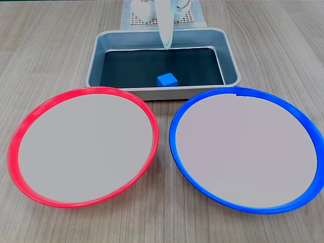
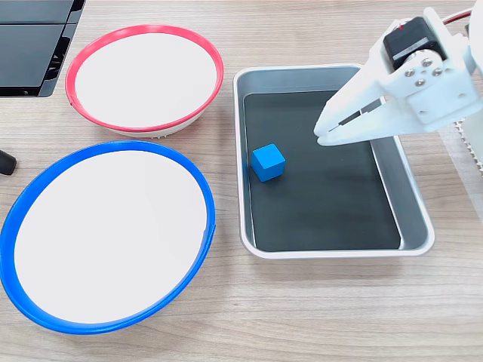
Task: Move a blue block from tray to blue dish
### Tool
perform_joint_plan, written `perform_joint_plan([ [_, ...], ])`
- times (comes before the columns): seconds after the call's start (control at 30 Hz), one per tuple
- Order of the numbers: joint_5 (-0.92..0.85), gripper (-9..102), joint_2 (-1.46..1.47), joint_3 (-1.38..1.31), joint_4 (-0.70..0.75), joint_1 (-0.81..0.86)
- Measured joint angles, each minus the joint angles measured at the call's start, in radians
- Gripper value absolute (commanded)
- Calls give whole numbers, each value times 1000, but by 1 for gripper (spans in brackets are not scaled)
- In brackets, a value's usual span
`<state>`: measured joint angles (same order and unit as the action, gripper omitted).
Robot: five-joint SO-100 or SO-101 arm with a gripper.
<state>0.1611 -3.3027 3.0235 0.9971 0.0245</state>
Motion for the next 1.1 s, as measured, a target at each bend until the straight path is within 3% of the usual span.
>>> perform_joint_plan([
  [0.2, -6, 0, 0, 0, 0, 0],
  [0.33, -137, 2, 64, -29, -32, 31],
  [0.53, -611, 0, 482, -390, 29, 46],
  [0.8, -1063, 1, 1163, -1169, 328, 60],
  [0.9, -1321, 6, 1376, -1391, 457, 61],
  [0.97, -1582, 7, 1549, -1526, 534, 61],
  [1.03, -1675, 8, 1600, -1560, 549, 69],
  [1.1, -1888, 13, 1732, -1664, 594, 95],
])
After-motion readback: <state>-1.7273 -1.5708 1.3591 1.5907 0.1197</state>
